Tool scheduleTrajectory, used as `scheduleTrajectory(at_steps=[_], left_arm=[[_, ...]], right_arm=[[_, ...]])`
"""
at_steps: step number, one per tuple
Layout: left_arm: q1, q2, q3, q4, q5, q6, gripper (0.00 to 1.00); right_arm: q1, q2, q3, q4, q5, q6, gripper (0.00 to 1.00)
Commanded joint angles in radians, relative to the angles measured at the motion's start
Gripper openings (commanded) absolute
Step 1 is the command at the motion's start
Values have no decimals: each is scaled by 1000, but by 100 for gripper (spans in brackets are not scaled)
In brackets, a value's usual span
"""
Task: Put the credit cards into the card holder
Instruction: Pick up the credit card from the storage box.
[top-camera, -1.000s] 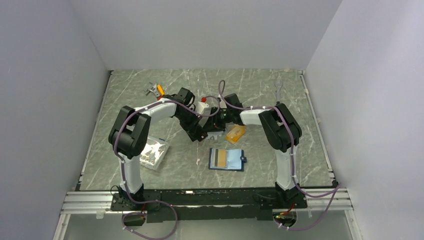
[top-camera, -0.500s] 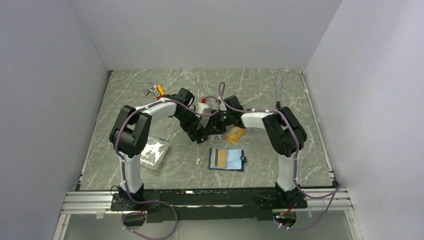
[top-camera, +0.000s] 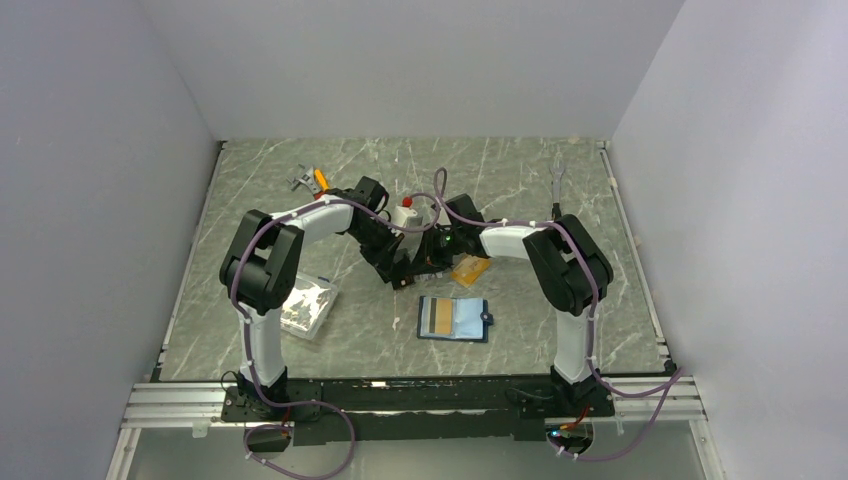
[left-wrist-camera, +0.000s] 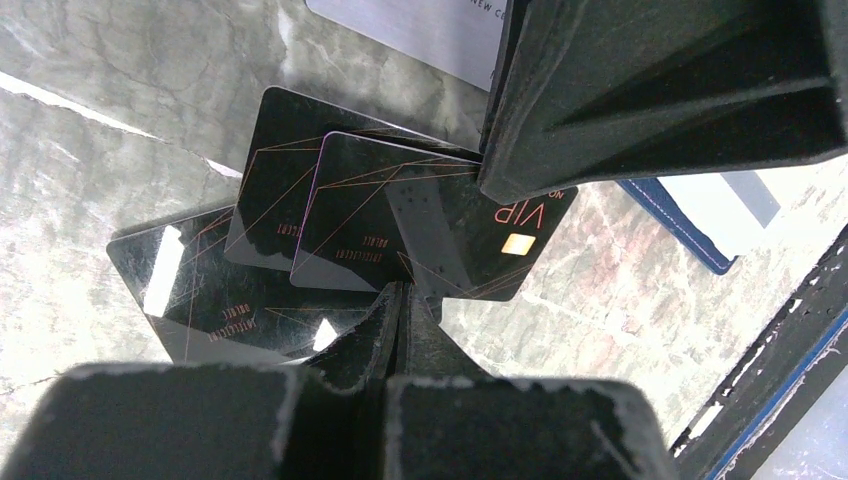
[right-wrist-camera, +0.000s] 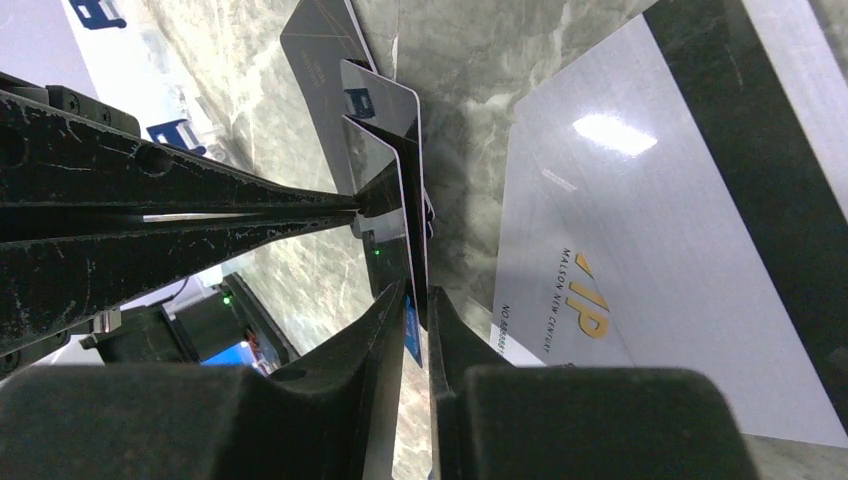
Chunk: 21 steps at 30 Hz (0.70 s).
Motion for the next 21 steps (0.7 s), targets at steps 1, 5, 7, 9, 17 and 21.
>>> scheduleTrajectory(at_steps=[1,5,7,9,17,21], left_arm=[[-5,35,-12,-28,9,30,0],[3,33,-13,-29,21,31,0],[10,33,-14,-28,32,31,0],[15,33,-12,-28,40,31,0],[20,14,-28,-19,59,37,0],[36,-19,-55,2,95,33,0]], right_arm=[[21,-28,42,64,-30,18,16],[36,-15,55,85,-53,32,16],[38,-11,43,128,-71,57,17],[43,-12,31,173,-87,82,20],[62,14,54,144,-67,69,26],[64,15,55,105,-29,53,13]])
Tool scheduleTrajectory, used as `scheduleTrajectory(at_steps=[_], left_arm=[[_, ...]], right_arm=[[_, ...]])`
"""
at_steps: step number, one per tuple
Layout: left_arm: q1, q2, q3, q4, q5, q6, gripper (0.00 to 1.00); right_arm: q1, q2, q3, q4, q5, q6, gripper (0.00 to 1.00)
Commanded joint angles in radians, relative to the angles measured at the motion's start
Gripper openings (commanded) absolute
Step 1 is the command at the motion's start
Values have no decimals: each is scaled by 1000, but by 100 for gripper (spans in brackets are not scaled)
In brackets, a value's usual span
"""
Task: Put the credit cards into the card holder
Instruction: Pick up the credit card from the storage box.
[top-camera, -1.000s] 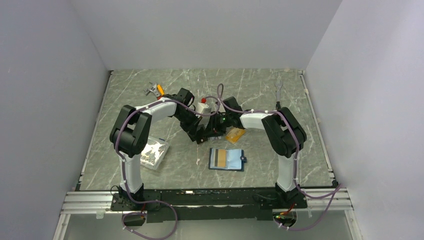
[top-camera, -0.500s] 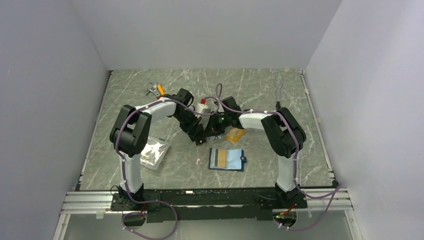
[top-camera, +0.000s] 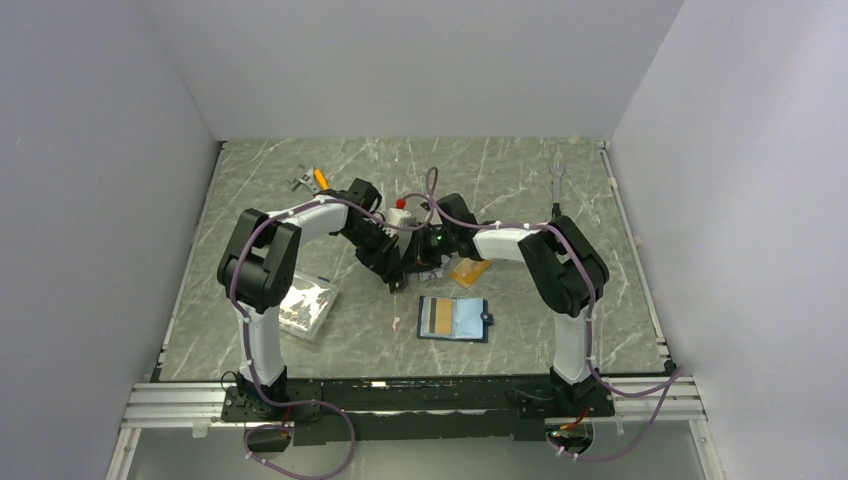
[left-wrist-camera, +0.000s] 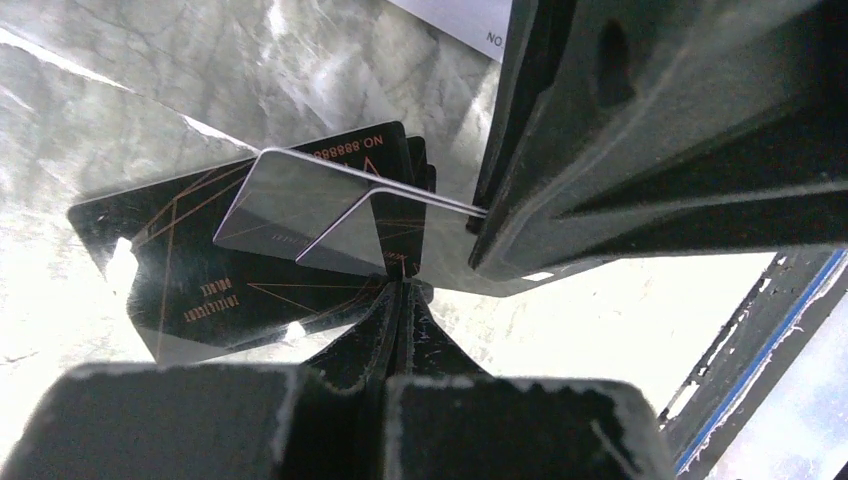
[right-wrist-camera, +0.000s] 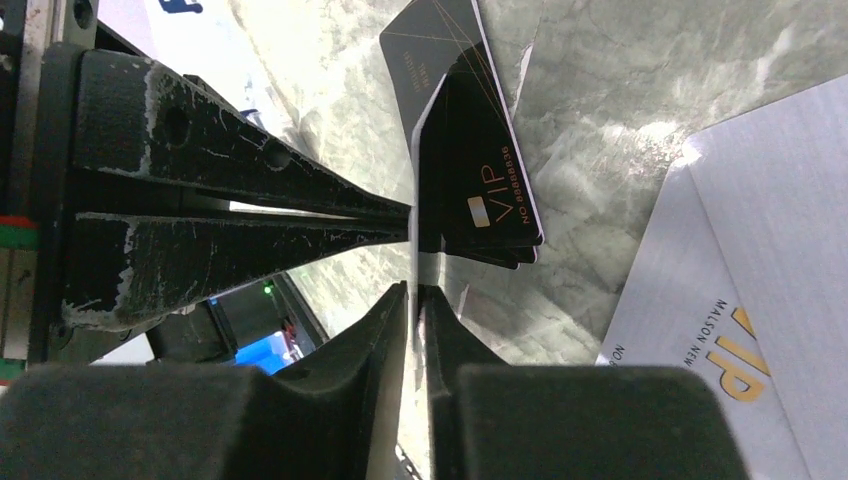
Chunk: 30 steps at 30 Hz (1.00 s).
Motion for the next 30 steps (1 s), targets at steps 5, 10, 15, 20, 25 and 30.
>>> scheduleTrajectory(at_steps=[5,10,15,20,25,30], left_arm=[[20,-116,-65,36,98,32,0],[43,-222,-52,-4,179,44,0],[95,-332,-8,-66,255,41,18],[123,-457,9,-92,284,23,31],[131,-550,-10,-107,318,33,40],[145,-572,-24,-109,430,18,42]], right_arm=[[20,-18,42,-46,68,-52,0],[19,-73,31,-75,93,-94,0],[13,-204,-25,-101,105,-132,0],[5,-345,-100,-94,82,-150,0],[-16,-491,-183,-36,-4,-146,0],[-18,-599,-202,-50,-39,-178,0]])
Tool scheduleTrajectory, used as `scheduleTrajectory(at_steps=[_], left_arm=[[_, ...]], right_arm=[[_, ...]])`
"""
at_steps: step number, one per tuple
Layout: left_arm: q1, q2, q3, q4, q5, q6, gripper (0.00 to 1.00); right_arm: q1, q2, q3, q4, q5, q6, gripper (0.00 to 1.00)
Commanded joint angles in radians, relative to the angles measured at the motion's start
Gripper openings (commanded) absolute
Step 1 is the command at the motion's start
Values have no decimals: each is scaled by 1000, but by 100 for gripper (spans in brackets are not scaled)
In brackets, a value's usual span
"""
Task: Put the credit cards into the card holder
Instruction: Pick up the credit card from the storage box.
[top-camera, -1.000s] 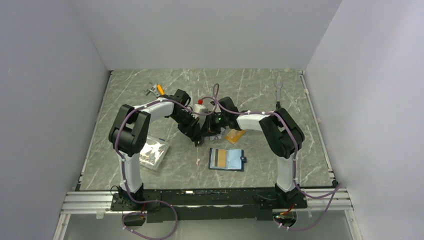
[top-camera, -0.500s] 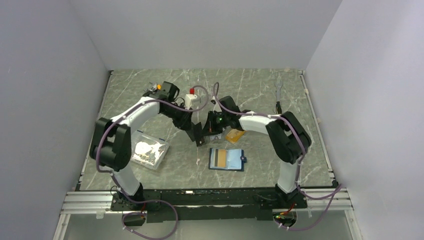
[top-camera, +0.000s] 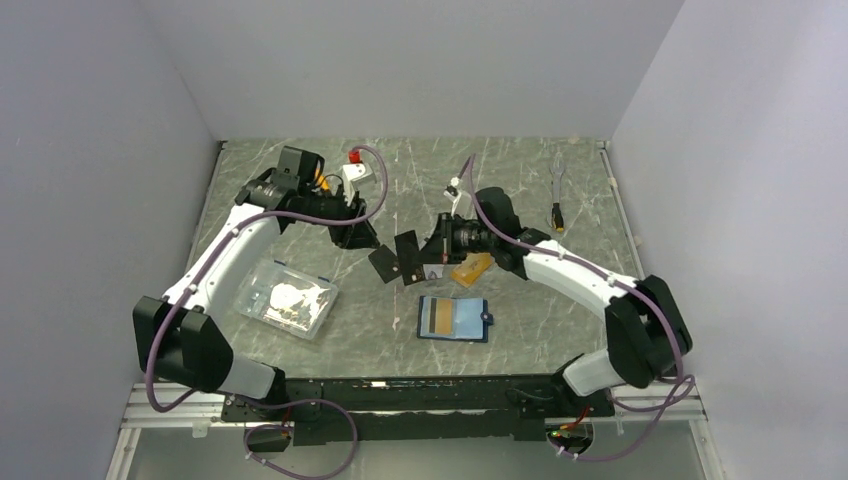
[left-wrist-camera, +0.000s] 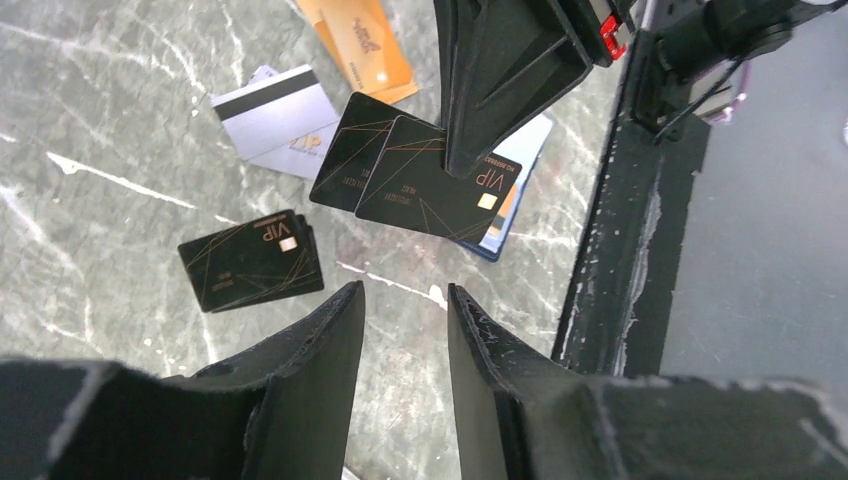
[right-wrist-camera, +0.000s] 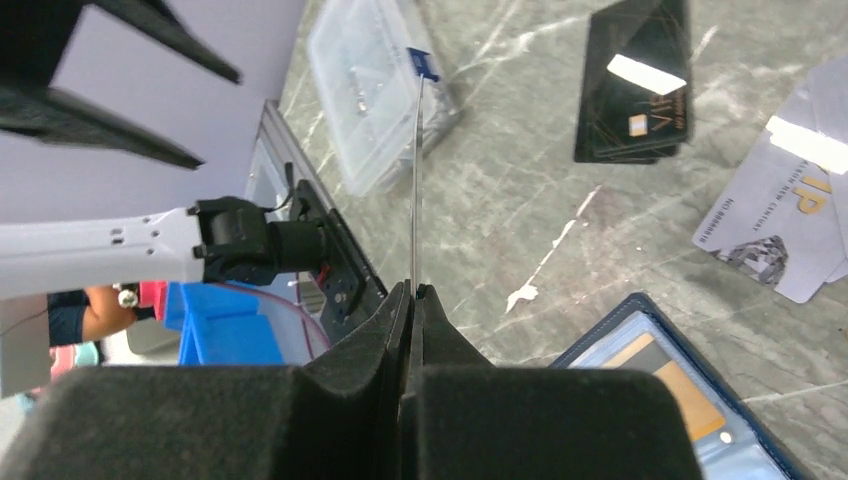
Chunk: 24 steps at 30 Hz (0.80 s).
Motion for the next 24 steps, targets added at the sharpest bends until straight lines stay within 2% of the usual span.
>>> scheduleTrajectory(at_steps=[1,7,11,17,19,23,24], left_arm=[[16,-19,4,-26,171,8,42],[19,36,34,-83,312,63,40],[29,74,46,-83,379,69,40],[46,104,49,-59,397,70,43],[49,121,54,-69,412,74,46],[50,172,81,-135,447,120,68],[50,183,87,-154,448,137,70]], right_arm=[[-4,-106,-6,32,-68,-45,0],[-4,-218,-56,44,-75,-51,0],[-2,-209,-53,63,-140,-51,0],[0,-157,-14,51,-226,-84,0],[3,-139,-5,47,-245,-93,0],[5,-100,8,70,-280,-91,0],[6,-90,13,75,-288,-91,0]])
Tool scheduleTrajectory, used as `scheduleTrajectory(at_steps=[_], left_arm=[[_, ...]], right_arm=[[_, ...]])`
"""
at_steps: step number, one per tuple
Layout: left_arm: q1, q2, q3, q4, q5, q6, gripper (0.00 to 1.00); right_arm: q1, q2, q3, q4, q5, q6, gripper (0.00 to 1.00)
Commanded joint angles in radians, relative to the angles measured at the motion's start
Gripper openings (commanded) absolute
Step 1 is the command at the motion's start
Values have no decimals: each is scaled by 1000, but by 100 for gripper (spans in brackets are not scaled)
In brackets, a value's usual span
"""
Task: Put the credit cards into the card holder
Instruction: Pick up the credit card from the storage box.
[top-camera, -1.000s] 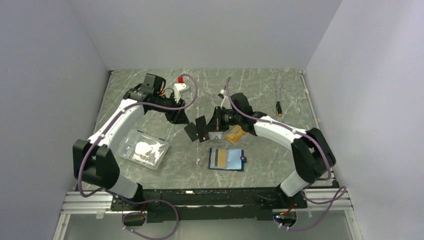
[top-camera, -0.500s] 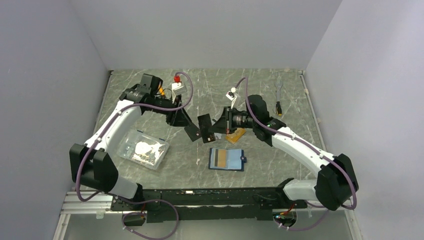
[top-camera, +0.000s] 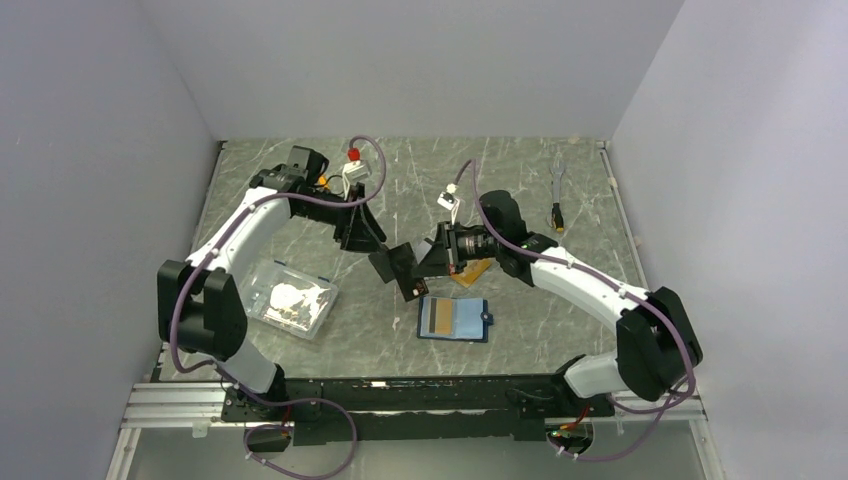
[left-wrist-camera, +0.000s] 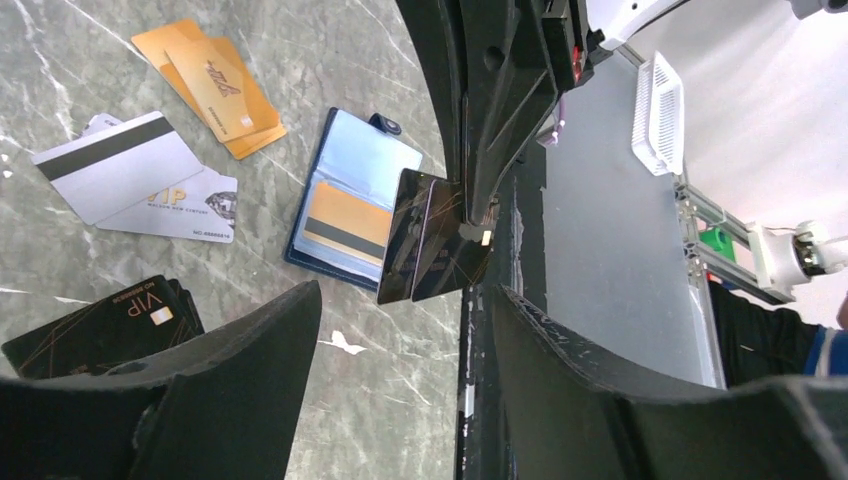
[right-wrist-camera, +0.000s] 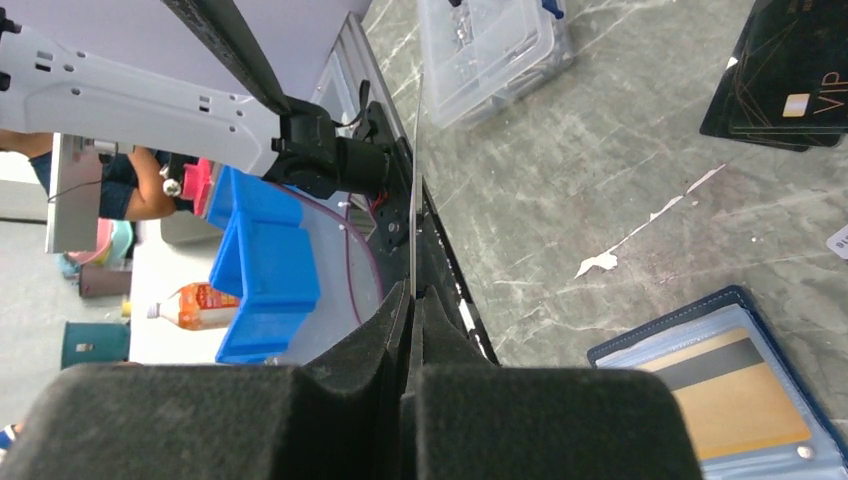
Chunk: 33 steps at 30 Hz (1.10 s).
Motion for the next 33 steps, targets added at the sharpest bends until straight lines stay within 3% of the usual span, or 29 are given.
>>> scheduleTrajectory(at_steps=[1,6,10,17,21,25,27,33], left_arm=[[3,46,53,-79,76,82,71],[4,79,53,-97,71,119,70],[2,131,112,-203,114,209,67],[2,228,201,-543,169,547,58],[2,267,232,-686,188,702,43],[-3,258,228,-683,196,716,14],[-9,255,232,-671,192,698,4],[-12,247,235,-669,200,693,0]], right_arm=[[8,36,62,66,-78,-24,0],[12,80,94,96,-122,-22,0],[11,128,135,101,-140,-29,0],[11,193,180,121,-147,-34,0],[11,209,196,128,-148,-33,0],[11,215,212,134,-144,-27,0],[12,216,217,138,-141,-24,0],[15,208,203,174,-124,-3,0]])
